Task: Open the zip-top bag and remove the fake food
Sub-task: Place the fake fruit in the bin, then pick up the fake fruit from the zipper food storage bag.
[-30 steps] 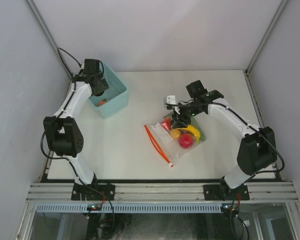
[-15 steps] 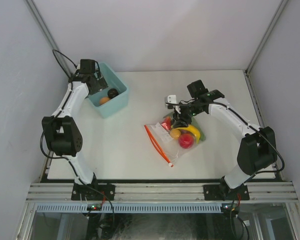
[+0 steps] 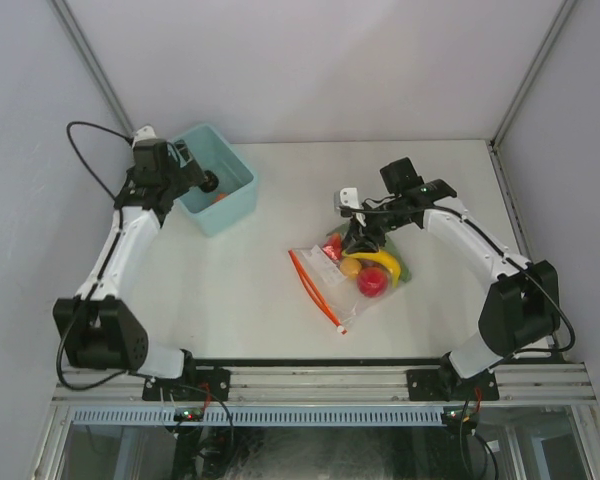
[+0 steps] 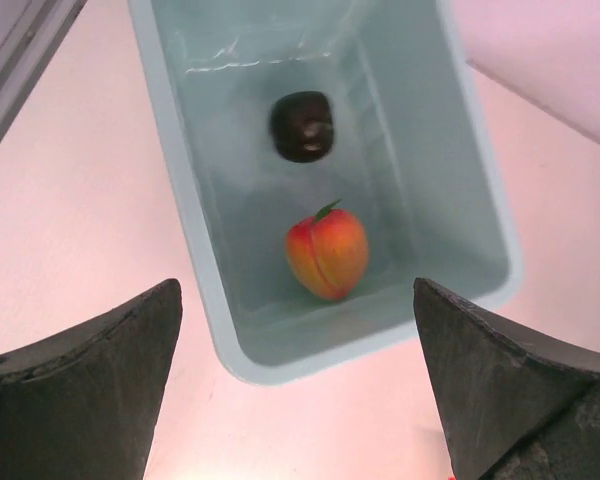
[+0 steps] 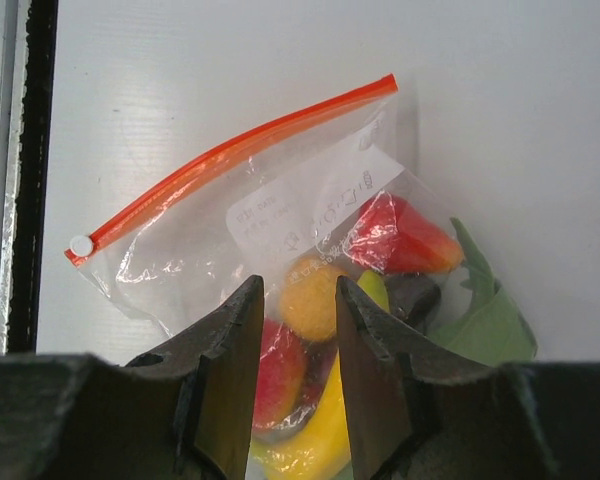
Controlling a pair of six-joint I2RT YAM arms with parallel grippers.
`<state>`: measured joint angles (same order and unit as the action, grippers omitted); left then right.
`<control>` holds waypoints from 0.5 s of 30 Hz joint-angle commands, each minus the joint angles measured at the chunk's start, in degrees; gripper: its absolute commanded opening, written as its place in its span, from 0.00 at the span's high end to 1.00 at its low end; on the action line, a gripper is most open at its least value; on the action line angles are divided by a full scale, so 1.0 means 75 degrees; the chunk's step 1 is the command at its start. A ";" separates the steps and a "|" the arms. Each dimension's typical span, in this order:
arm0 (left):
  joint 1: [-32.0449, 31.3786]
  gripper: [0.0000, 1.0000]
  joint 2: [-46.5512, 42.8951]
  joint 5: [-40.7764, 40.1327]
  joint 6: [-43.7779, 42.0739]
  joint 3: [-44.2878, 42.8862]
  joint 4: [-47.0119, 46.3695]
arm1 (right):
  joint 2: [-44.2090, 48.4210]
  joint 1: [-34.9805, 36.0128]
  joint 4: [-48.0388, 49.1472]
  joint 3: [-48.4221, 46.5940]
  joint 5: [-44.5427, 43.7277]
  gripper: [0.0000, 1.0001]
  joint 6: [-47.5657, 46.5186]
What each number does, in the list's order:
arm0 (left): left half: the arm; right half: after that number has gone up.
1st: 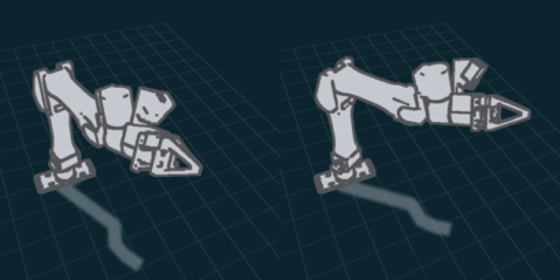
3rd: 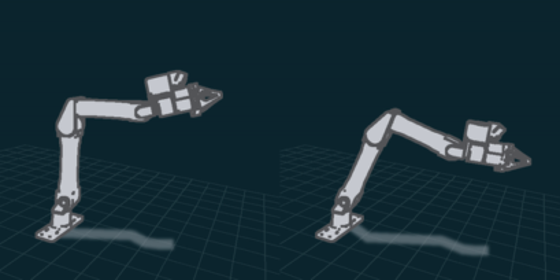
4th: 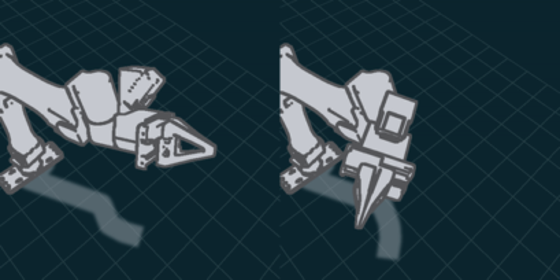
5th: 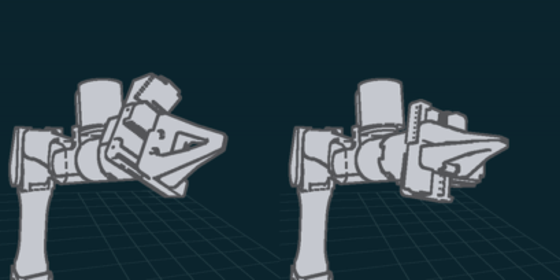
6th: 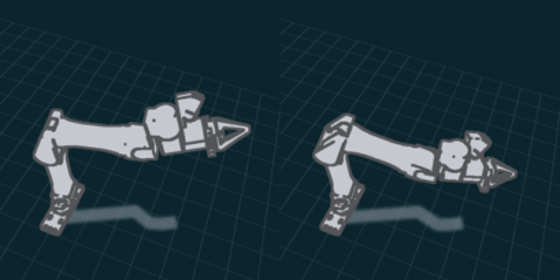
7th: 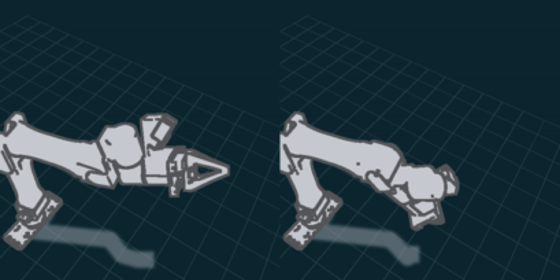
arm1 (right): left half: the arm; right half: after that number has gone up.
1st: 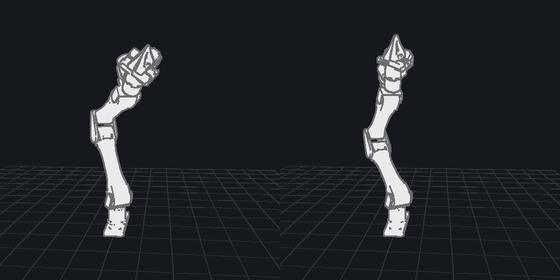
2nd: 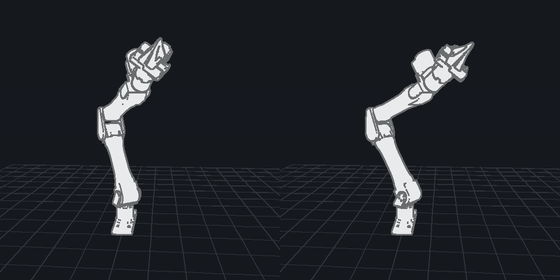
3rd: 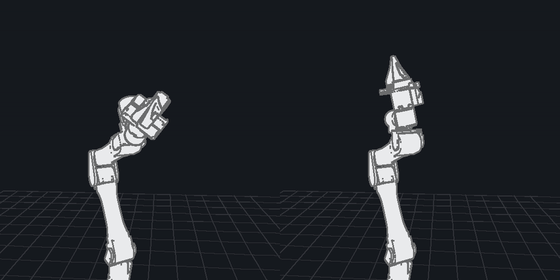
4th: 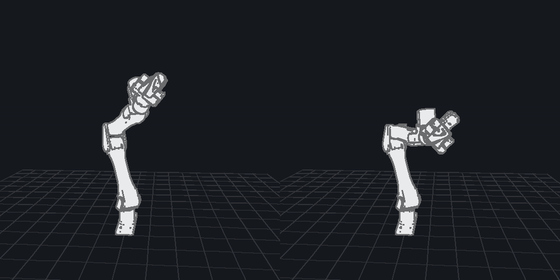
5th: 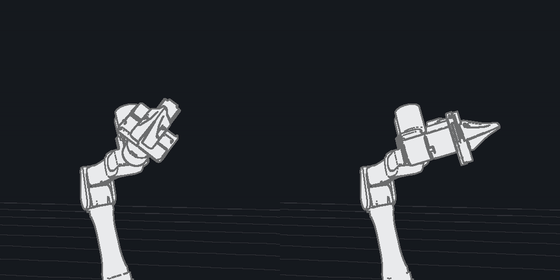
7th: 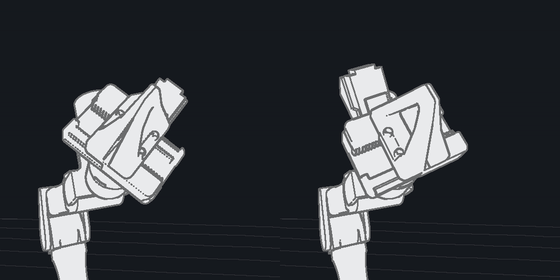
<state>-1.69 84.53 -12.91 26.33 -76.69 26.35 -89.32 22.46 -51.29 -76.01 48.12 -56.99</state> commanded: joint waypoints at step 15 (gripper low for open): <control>0.0399 0.02 -0.3391 0.4972 0.0975 0.4125 -0.5409 | 0.1002 -0.0558 -0.0956 0.0948 0.1994 0.59 -0.3434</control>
<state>1.56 63.35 12.71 29.93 -49.47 -2.52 -84.64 19.88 -54.94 -70.46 56.86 -71.48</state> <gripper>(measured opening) 0.993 0.388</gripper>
